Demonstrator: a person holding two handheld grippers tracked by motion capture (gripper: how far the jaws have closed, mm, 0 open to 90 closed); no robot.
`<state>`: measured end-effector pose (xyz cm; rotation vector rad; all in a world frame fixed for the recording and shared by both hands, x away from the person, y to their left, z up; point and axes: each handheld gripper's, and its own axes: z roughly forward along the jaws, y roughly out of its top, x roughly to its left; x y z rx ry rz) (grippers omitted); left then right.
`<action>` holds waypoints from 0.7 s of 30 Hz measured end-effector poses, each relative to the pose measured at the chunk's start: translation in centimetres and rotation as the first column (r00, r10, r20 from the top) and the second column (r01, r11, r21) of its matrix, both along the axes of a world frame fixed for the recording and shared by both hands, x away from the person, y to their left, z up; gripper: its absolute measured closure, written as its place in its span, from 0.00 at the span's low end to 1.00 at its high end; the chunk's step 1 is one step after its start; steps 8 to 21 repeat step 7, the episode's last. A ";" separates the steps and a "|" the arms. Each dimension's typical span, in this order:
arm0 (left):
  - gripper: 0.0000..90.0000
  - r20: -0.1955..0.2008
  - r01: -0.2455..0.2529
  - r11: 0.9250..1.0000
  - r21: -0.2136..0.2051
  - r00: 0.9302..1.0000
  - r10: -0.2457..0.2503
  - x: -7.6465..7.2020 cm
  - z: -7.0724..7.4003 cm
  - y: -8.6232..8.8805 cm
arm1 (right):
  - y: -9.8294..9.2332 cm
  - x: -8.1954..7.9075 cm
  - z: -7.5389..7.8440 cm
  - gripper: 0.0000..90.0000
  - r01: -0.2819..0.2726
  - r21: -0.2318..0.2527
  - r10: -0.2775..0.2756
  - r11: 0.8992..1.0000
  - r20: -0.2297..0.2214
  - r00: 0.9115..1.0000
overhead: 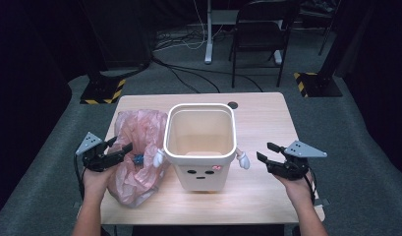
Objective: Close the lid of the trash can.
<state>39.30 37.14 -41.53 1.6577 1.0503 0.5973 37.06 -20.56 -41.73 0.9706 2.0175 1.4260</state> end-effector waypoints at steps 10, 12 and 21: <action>0.37 0.004 -0.002 1.000 -0.006 1.000 0.003 0.1 0.0 0.0 | -0.7 0.1 -1.8 0.45 0.067 -0.017 -0.067 0.998 0.005 0.998; 0.37 0.004 -0.002 1.000 -0.006 1.000 0.003 0.1 0.0 0.0 | -0.7 0.1 -1.8 0.45 0.067 -0.017 -0.067 0.998 0.005 0.998; 0.37 0.004 -0.002 1.000 -0.006 1.000 0.003 0.1 0.0 0.0 | -0.7 0.1 -1.8 0.45 0.067 -0.017 -0.067 0.998 0.005 0.998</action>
